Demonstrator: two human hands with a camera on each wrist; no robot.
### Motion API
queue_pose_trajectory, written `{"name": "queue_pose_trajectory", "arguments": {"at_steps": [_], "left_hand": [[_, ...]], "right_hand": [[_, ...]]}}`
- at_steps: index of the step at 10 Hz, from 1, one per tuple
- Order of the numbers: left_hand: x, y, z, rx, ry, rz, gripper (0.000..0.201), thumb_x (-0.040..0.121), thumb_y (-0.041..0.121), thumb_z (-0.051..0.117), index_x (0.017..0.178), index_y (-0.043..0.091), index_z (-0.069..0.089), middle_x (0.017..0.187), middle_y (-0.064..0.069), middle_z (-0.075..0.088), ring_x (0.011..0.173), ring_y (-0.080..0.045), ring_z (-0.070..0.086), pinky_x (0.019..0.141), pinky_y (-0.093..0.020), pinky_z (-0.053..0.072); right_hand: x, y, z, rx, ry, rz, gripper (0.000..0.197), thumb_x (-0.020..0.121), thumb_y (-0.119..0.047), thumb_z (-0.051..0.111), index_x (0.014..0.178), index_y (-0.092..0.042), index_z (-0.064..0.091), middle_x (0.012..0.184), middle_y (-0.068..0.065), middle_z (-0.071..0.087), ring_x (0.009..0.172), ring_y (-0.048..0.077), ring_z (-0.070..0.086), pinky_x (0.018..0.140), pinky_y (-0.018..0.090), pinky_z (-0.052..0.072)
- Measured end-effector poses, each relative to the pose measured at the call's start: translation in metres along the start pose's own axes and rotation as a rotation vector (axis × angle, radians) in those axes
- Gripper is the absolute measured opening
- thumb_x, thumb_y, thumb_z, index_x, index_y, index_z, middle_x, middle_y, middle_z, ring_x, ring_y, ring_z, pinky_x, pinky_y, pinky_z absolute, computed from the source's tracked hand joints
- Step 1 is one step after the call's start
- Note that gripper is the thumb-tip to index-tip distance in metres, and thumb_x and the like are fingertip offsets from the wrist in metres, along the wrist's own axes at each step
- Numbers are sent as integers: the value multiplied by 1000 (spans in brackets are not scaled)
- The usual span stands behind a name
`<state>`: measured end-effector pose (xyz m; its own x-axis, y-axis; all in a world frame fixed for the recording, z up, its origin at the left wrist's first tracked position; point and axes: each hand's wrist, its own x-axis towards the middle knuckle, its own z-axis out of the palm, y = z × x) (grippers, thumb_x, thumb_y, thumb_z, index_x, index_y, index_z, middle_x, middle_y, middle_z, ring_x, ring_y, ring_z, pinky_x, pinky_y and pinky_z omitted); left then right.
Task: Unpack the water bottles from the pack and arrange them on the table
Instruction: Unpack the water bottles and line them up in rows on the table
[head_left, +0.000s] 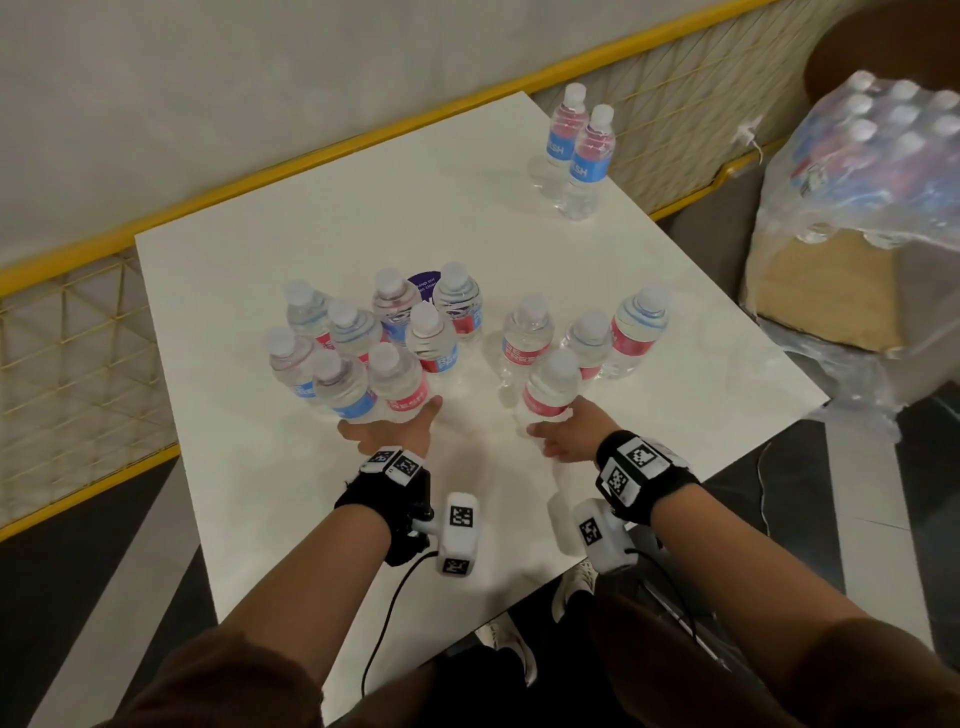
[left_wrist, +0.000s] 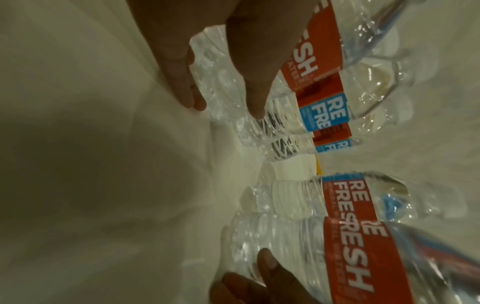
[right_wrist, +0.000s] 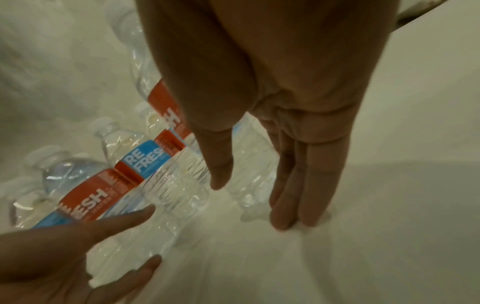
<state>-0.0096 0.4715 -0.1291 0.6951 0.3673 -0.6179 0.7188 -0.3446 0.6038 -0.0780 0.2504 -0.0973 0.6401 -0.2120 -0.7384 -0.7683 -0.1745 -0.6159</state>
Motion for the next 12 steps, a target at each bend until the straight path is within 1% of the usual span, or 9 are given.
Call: {"name": "queue_pose_trajectory", "arguments": {"at_steps": [2, 3, 4, 5, 6, 7, 9, 11, 12], "left_hand": [[-17, 7, 5, 142, -65, -3, 69, 91, 46, 53, 140, 2, 36, 141, -22, 43, 129, -35, 46, 102, -36, 43], [-45, 21, 15, 141, -247, 151, 38, 97, 29, 47, 128, 8, 49, 127, -12, 59, 117, -27, 57, 94, -28, 49], [-71, 29, 37, 117, -270, 152, 47, 83, 10, 62, 126, 11, 43, 129, -14, 53, 116, -30, 54, 98, -34, 46], [-86, 37, 51, 260, -247, 339, 91, 66, 9, 79, 139, 13, 25, 137, -9, 33, 122, -26, 41, 97, -28, 37], [-77, 35, 61, 217, -272, 453, 97, 56, 32, 87, 136, 17, 35, 130, -1, 39, 111, -12, 41, 97, -27, 37], [-74, 39, 62, 130, -216, 457, 83, 54, 41, 85, 124, 11, 52, 121, -7, 58, 109, -21, 58, 93, -30, 47], [-60, 33, 48, 64, 10, 415, 76, 68, 27, 81, 132, 6, 45, 126, -16, 56, 117, -32, 53, 97, -33, 42], [-54, 34, 41, 24, 32, 370, 59, 74, 24, 77, 118, -1, 49, 116, -13, 60, 108, -28, 59, 83, -26, 40], [-57, 39, 37, 70, 2, 312, 68, 71, 35, 77, 117, 0, 42, 112, -12, 58, 100, -29, 61, 84, -38, 52]], "right_hand": [[-5, -5, 15, 97, -103, -25, 50, 79, -12, 72, 118, -15, 41, 101, 20, 65, 70, 24, 56, 63, 30, 47], [-7, -6, -8, 61, -117, 56, 23, 80, -15, 73, 90, -7, 53, 84, 19, 61, 63, 21, 54, 59, 29, 43], [-8, 2, -49, 37, 28, 161, 31, 77, -20, 77, 94, -2, 59, 77, 12, 62, 65, 19, 61, 69, 34, 54], [-3, 9, -88, 242, 177, 106, 81, 73, -11, 79, 136, -13, 27, 104, 13, 56, 84, 25, 61, 79, 44, 56], [3, 4, -107, 244, 183, -89, 120, 64, -9, 84, 139, -46, -3, 133, 6, 40, 113, 29, 52, 75, 48, 57], [2, -9, -105, 112, 53, -210, 114, 65, -12, 84, 138, -43, 3, 140, -3, 33, 121, 27, 47, 77, 49, 57], [0, -25, -81, 20, -78, -291, 103, 68, -13, 82, 139, -36, 11, 131, -5, 42, 114, 23, 52, 79, 49, 57], [-5, -36, -40, -43, -131, -358, 100, 69, -17, 83, 139, -31, 13, 130, -7, 40, 110, 21, 51, 74, 50, 58], [-5, -36, -26, -27, -143, -384, 104, 66, -17, 84, 140, -32, 11, 136, -5, 38, 112, 21, 50, 71, 48, 59]]}}
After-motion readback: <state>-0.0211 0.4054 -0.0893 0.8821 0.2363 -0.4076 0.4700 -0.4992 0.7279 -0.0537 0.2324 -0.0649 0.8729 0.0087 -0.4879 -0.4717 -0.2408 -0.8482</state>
